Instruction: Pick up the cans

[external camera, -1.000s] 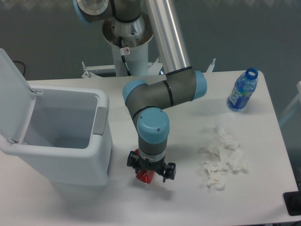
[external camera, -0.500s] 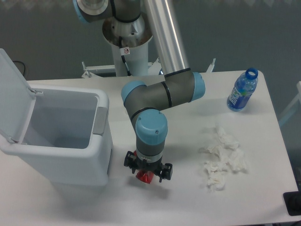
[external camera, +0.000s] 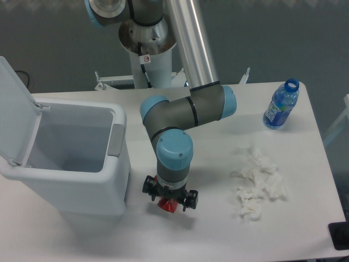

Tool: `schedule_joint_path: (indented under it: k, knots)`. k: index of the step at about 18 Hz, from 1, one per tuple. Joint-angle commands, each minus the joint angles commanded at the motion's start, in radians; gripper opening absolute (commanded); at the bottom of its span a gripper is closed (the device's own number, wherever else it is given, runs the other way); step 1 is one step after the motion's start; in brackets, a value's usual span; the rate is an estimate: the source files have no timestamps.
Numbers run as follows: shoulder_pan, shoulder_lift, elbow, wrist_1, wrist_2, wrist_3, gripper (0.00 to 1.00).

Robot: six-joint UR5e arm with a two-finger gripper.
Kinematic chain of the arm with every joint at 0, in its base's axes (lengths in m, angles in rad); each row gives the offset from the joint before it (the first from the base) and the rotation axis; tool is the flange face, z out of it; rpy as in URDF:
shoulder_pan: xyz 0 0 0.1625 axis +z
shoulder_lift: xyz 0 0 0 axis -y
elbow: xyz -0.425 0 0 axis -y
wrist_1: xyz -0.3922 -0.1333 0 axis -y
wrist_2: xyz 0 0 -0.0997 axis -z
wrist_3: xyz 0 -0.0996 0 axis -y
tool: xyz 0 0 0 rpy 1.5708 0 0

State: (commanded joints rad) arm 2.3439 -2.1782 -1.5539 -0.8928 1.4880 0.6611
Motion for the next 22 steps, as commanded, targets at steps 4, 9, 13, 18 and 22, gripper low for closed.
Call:
schedule_joint_path:
  k: [4,9,13,18,22]
  knots:
    - [0.002,-0.011,0.0,0.003,0.005,0.011,1.0]
    - [0.005,-0.014,0.006,0.006,0.021,0.034,1.0]
    - [0.005,-0.014,0.008,0.008,0.025,0.038,1.0]
    - [0.006,-0.015,0.012,0.008,0.028,0.04,0.89]
    - [0.006,-0.017,0.014,0.009,0.075,0.081,0.85]
